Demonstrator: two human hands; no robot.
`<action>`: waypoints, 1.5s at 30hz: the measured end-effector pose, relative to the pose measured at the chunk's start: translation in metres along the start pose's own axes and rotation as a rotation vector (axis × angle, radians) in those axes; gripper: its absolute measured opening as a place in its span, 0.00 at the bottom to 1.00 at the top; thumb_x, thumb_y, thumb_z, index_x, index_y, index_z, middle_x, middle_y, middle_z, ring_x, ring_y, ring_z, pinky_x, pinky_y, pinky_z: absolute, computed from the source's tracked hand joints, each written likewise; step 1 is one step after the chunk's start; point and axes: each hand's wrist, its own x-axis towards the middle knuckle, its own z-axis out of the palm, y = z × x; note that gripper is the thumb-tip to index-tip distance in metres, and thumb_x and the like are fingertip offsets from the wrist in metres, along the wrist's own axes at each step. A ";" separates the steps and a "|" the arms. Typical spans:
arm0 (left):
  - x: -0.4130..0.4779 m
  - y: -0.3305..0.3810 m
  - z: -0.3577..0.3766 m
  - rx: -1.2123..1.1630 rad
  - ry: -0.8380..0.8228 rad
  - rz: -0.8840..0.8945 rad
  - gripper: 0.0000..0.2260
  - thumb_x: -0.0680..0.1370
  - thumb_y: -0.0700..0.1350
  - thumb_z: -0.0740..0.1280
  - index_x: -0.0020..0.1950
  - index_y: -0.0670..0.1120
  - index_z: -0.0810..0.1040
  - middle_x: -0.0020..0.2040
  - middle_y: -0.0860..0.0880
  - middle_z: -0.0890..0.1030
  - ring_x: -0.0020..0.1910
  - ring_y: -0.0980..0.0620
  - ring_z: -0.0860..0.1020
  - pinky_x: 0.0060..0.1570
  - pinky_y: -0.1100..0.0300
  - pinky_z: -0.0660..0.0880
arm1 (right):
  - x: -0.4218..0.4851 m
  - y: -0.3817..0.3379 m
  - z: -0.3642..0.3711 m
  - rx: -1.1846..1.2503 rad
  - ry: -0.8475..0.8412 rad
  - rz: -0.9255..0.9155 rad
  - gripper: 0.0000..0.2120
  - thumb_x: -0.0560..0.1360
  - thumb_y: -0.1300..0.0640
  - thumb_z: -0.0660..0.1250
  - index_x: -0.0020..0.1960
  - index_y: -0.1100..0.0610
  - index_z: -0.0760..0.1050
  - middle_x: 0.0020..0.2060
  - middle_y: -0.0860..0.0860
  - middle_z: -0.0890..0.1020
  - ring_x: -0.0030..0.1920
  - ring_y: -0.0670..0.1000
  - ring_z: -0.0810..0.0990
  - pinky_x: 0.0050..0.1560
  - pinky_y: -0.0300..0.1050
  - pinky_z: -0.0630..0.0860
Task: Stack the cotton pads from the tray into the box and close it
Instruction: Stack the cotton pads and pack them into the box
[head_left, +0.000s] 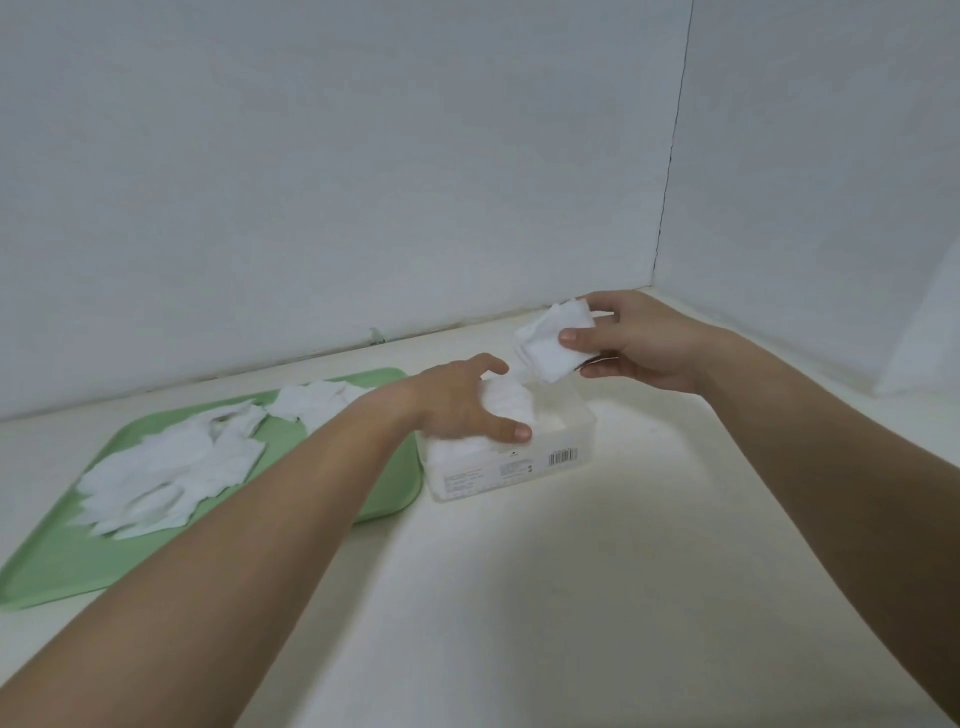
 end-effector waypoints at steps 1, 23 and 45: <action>0.001 0.000 -0.001 0.002 0.011 0.002 0.44 0.69 0.65 0.75 0.79 0.58 0.58 0.72 0.53 0.72 0.68 0.48 0.72 0.69 0.51 0.69 | 0.000 0.000 -0.001 -0.003 -0.009 -0.005 0.18 0.75 0.61 0.73 0.64 0.58 0.76 0.54 0.54 0.85 0.53 0.52 0.84 0.52 0.45 0.81; 0.030 0.022 0.005 0.331 -0.053 0.092 0.28 0.61 0.59 0.75 0.55 0.56 0.68 0.52 0.51 0.78 0.51 0.45 0.80 0.56 0.43 0.79 | -0.009 -0.010 0.015 -0.409 -0.084 -0.141 0.12 0.72 0.70 0.68 0.53 0.59 0.80 0.46 0.51 0.82 0.45 0.47 0.82 0.47 0.39 0.80; 0.026 0.014 0.004 0.314 0.142 0.108 0.33 0.70 0.54 0.76 0.71 0.59 0.66 0.51 0.55 0.77 0.48 0.50 0.76 0.44 0.56 0.71 | -0.011 -0.016 0.041 -1.114 -0.140 -0.107 0.13 0.69 0.64 0.69 0.50 0.50 0.77 0.43 0.47 0.79 0.37 0.48 0.74 0.33 0.41 0.67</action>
